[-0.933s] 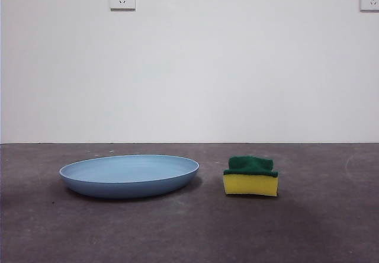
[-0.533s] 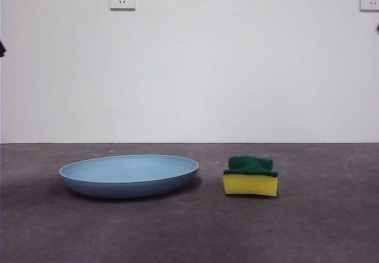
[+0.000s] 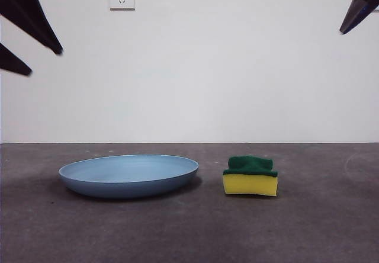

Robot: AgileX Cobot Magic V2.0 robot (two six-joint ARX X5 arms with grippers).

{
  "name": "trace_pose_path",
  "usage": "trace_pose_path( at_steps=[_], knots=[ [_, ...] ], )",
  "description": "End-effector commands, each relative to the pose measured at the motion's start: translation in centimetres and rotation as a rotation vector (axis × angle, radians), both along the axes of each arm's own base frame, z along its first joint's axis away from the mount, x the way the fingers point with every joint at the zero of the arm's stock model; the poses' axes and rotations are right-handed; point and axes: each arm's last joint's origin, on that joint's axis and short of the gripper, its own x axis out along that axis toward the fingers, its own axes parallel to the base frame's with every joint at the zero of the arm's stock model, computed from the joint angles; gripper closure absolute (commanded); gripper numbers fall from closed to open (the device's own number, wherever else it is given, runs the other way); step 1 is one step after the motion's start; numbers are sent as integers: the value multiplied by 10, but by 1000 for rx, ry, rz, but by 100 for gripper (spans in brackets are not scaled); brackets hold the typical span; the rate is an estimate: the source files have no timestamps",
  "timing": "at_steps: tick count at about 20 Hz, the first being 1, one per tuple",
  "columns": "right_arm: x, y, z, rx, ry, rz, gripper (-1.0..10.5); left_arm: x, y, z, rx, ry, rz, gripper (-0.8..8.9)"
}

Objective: Pick up the plate,pick up the cloth,clean the plate with the cloth

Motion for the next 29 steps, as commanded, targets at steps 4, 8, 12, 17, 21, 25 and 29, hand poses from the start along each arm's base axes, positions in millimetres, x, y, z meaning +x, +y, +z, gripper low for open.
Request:
trace_pose_path(
  at_steps=[4,8,12,17,21,25,29],
  knots=[
    [0,0,1,11,2,-6,505,57,-7,-34,108,163,35,500],
    [0,0,1,15,6,-11,506,93,-11,-51,181,219,58,500],
    [0,0,1,15,7,-12,506,112,-15,-71,199,239,66,501],
    [0,0,1,16,7,-13,506,121,-17,-92,207,278,62,501],
    [0,0,1,16,7,-14,506,124,-22,-102,212,292,48,502],
    [0,0,1,15,7,-15,506,125,-24,-106,214,295,41,518],
    [0,0,1,19,10,-19,506,124,-26,-113,234,316,16,696]
  ],
)
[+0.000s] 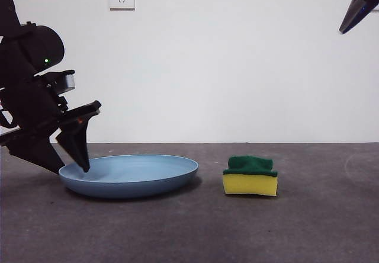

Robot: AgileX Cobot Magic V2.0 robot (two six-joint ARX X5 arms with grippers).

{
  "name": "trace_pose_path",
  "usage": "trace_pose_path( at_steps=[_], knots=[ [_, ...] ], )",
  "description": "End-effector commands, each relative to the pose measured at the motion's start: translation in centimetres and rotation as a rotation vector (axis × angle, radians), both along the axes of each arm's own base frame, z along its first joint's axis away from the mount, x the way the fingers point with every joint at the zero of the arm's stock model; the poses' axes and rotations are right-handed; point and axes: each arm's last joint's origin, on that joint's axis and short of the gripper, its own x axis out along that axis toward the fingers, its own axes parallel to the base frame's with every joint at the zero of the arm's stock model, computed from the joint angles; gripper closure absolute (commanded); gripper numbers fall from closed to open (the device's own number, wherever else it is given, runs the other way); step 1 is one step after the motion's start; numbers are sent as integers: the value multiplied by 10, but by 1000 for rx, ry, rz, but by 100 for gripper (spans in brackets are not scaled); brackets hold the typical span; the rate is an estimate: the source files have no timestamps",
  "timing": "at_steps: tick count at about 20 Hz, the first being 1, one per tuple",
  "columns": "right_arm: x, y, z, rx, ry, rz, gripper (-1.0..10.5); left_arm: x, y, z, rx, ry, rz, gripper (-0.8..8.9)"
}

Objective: Pick up the plate,pick up the cloth,clean the plate with the cloth

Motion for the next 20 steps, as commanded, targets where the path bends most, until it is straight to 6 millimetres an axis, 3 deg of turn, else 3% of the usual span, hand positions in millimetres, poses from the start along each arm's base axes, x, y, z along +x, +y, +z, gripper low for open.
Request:
trace_pose_path(
  at_steps=[1,3,6,8,10,13,16,20],
  knots=[
    [0,0,1,5,-2,-4,506,-1,-2,-9,21,36,-28,705],
    [0,0,1,5,-2,-4,506,-2,-2,-10,33,36,-51,831],
    [2,2,3,8,-25,2,511,-2,-2,-8,36,32,-58,822],
    [5,7,5,27,-48,9,516,-7,-2,7,39,8,-72,822],
    [12,16,5,28,-42,51,632,-15,-1,33,28,-60,-75,822],
    [29,40,3,4,-13,132,646,-38,4,84,3,-211,-71,822],
    [50,69,0,-131,-5,136,645,-75,12,135,1,-368,-47,822],
    [78,106,-16,-297,2,118,644,-129,25,177,11,-514,-7,822]
  ],
)
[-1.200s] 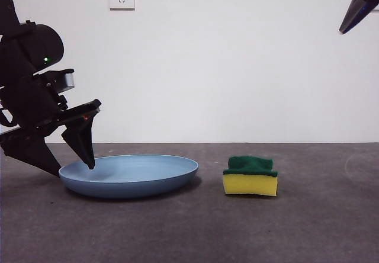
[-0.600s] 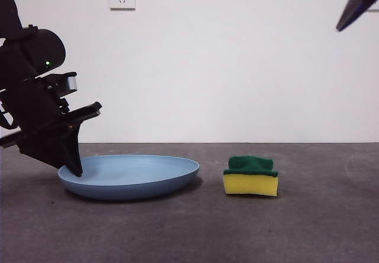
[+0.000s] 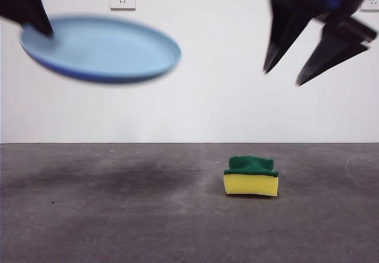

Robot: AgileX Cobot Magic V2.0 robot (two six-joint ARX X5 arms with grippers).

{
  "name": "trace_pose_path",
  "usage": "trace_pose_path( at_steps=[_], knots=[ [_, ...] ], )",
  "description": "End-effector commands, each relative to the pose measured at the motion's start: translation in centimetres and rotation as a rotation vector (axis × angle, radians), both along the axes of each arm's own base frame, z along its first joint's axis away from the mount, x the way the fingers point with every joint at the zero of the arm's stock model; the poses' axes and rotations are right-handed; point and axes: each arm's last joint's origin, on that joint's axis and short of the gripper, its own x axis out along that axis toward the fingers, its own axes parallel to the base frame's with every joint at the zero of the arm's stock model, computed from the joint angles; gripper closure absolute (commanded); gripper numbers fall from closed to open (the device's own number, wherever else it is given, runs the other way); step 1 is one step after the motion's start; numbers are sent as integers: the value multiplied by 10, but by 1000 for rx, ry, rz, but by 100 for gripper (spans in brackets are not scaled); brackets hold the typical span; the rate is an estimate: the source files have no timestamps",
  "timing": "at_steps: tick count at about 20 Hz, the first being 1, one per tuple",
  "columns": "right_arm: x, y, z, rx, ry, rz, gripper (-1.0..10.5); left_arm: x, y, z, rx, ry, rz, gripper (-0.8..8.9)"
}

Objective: Pick up the plate,pick up the cloth,clean the plate with the cloth

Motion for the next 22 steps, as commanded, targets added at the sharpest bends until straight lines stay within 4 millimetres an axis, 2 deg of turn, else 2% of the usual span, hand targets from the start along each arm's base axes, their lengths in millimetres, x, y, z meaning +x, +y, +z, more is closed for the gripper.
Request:
trace_pose_path(
  at_steps=[1,4,6,11,13,18,20,22],
  knots=[
    [14,21,-16,-69,8,-1,638,-28,6,16,-5,-68,-2,822],
    [28,44,-46,-93,46,28,634,-56,12,27,-1,-113,21,822],
    [35,54,-69,-140,84,17,634,-65,14,29,2,-106,23,822],
    [49,62,-109,-200,156,-11,637,-67,16,23,40,-52,61,822],
    [51,63,-118,-225,166,-19,685,-67,16,23,40,-52,62,822],
    [53,64,-126,-234,175,-13,954,-66,16,23,41,-47,61,822],
    [53,64,-126,-237,176,-10,963,-62,15,20,45,-31,61,822],
    [52,64,-123,-231,169,-10,963,-50,13,13,73,14,79,822]
  ],
)
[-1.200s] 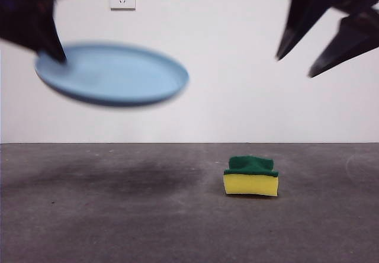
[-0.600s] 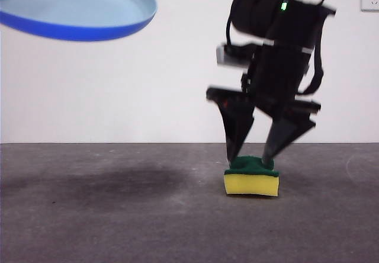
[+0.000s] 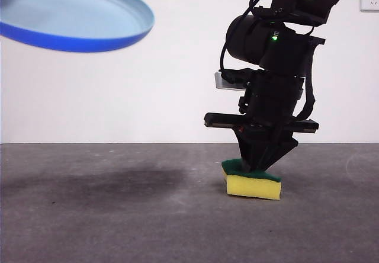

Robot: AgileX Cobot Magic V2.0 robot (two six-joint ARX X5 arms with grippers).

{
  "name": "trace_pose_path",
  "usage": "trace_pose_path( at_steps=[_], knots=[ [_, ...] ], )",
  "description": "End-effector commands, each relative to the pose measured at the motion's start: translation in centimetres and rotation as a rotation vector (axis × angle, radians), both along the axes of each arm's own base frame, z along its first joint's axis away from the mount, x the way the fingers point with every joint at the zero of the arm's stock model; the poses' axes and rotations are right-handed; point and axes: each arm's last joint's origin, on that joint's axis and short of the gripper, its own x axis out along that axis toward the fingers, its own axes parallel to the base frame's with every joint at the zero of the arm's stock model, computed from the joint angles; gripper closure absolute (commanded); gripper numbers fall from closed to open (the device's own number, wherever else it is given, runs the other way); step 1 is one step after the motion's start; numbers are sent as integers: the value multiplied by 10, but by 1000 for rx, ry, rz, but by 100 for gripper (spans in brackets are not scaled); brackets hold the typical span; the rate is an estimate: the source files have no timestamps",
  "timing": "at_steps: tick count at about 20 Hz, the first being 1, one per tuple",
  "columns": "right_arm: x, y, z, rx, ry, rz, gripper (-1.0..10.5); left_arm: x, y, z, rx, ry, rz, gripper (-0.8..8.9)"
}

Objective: Pick up the plate,pick up the cloth,clean the plate with the cloth

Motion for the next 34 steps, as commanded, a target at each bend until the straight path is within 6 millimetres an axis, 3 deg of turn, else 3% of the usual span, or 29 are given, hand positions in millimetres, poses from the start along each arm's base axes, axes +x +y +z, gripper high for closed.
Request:
trace_pose_path(
  at_steps=[1,8,13,21,26,28,30,32,34],
  knots=[
    [-2,0,-2,-10,11,5,963,19,-3,-13,47,66,11,822],
    [-26,-2,64,100,-139,32,963,87,-31,-74,104,313,-58,822],
    [-55,6,103,250,-208,112,963,106,-64,-95,30,334,-148,822],
    [-67,44,93,299,-218,221,963,99,-106,-89,-87,259,-263,822],
    [-89,64,79,238,-137,317,963,100,-109,-86,-124,232,-253,822],
    [-98,60,73,123,-95,339,963,101,-108,-86,-125,229,-249,822],
    [-101,48,67,-98,-111,277,963,102,-107,-86,-126,235,-245,822],
    [-95,33,67,-289,-170,224,963,100,-107,-87,-147,267,-282,822],
    [-83,22,72,-331,-227,175,963,97,-110,-88,-167,292,-322,822]
  ],
)
